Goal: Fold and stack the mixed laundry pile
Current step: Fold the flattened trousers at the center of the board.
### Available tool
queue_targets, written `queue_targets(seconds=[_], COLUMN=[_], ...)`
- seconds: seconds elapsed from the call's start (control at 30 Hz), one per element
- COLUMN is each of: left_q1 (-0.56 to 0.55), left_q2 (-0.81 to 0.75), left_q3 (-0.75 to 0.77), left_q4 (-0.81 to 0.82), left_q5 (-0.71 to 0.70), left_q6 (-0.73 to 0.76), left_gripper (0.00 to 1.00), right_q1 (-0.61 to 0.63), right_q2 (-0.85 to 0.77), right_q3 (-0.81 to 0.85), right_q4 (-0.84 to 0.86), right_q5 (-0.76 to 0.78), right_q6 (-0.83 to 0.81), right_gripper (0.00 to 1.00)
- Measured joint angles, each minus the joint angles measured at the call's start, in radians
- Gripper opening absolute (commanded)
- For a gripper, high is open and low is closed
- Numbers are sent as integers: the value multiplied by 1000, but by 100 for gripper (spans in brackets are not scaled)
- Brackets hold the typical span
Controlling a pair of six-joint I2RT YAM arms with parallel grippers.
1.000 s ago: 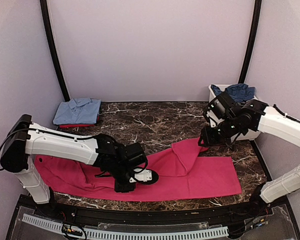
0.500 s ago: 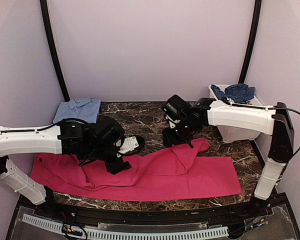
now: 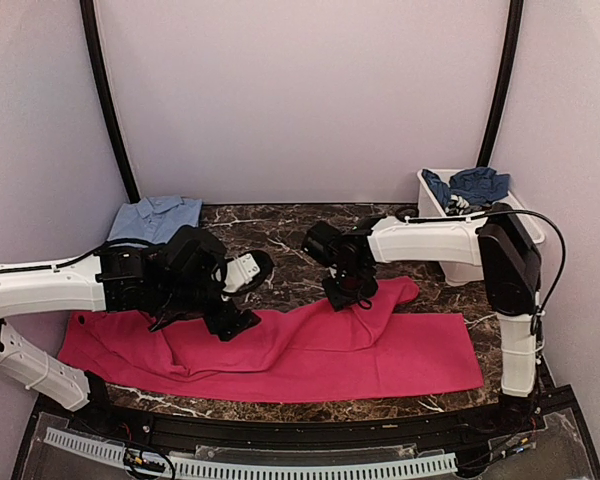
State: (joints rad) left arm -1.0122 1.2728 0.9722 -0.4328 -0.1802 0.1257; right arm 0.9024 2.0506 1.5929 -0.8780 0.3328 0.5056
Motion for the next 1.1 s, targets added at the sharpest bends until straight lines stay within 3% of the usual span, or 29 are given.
queue_targets(seconds=[0.17, 0.3, 0.37, 0.5, 0.77, 0.97, 1.1], left_q1=[0, 0, 1, -10, -150, -167, -191], left_q2=[4, 16, 30, 86, 171, 240, 320], left_q3=[-1, -6, -7, -7, -52, -66, -70], left_q4=[27, 41, 43, 50, 85, 85, 75], left_q5=[-1, -6, -3, 7, 42, 34, 7], left_q6=[-5, -7, -2, 27, 116, 152, 161], left_gripper=[83, 80, 73, 67, 66, 65, 59], right_q1=[-9, -20, -21, -20, -10, -8, -7], right_q2=[12, -27, -85, -303, -802, -930, -941], right_q3=[-16, -82, -140, -260, -460, -561, -599], right_q4=[-10, 1, 6, -2, -122, -224, -256], right_q5=[32, 38, 33, 16, 12, 12, 12], right_q6=[16, 43, 62, 125, 351, 484, 534], right_gripper=[0, 0, 0, 0, 0, 0, 0])
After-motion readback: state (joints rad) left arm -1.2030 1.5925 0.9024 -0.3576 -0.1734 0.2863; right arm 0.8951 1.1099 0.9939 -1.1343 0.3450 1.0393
